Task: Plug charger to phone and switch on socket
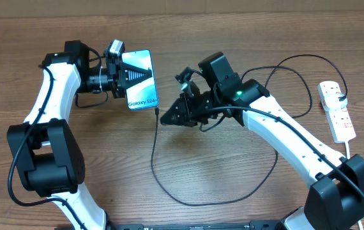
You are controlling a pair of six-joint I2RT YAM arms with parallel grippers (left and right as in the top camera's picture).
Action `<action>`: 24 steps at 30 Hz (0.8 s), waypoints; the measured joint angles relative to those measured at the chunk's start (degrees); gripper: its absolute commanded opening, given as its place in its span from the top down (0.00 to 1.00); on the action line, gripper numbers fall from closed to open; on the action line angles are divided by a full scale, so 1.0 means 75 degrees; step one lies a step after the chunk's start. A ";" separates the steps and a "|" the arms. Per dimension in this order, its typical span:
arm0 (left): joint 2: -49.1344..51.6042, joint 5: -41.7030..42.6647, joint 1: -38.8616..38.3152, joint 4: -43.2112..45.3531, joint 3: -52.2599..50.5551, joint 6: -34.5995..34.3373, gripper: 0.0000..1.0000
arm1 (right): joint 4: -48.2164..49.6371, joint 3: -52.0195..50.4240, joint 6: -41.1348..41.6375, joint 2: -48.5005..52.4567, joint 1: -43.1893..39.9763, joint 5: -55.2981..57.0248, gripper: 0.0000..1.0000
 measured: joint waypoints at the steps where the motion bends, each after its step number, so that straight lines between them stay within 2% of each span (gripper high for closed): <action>1: 0.0000 -0.0157 0.0029 0.0012 0.0000 -0.0035 0.96 | -0.0230 0.0000 -0.0052 0.0000 -0.0003 0.0329 0.96; 7: 0.0000 -0.1285 0.0262 0.0108 0.0000 -0.0289 0.96 | -0.1113 0.0000 -0.0204 0.0000 -0.0003 0.2328 0.95; 8: 0.0000 -0.1515 0.0297 0.0111 0.0000 -0.0344 0.96 | -0.1174 0.0000 -0.0216 0.0000 0.0000 0.2585 0.85; 10: 0.0000 -0.2139 0.0370 0.0111 0.0000 -0.0472 0.96 | -0.1218 0.0000 -0.0239 0.0000 -0.0003 0.2990 0.55; 11: 0.0000 -0.2457 0.0411 0.0099 0.0000 -0.0527 0.96 | -0.1212 0.0000 -0.0230 0.0000 0.0000 0.3147 0.43; 13: 0.0000 -0.3086 0.0449 0.0000 0.0000 -0.0618 0.96 | -0.1163 0.0000 -0.0274 0.0003 0.0003 0.3401 0.35; 16: 0.0000 -0.3943 0.0478 -0.0216 0.0000 -0.0662 0.96 | -0.1011 0.0000 -0.0262 0.0041 0.0050 0.3847 0.34; 24: 0.0000 -0.5289 0.0478 -0.0533 0.0000 -0.0743 0.96 | -0.0172 0.0000 -0.0041 0.0618 0.0720 0.5050 0.36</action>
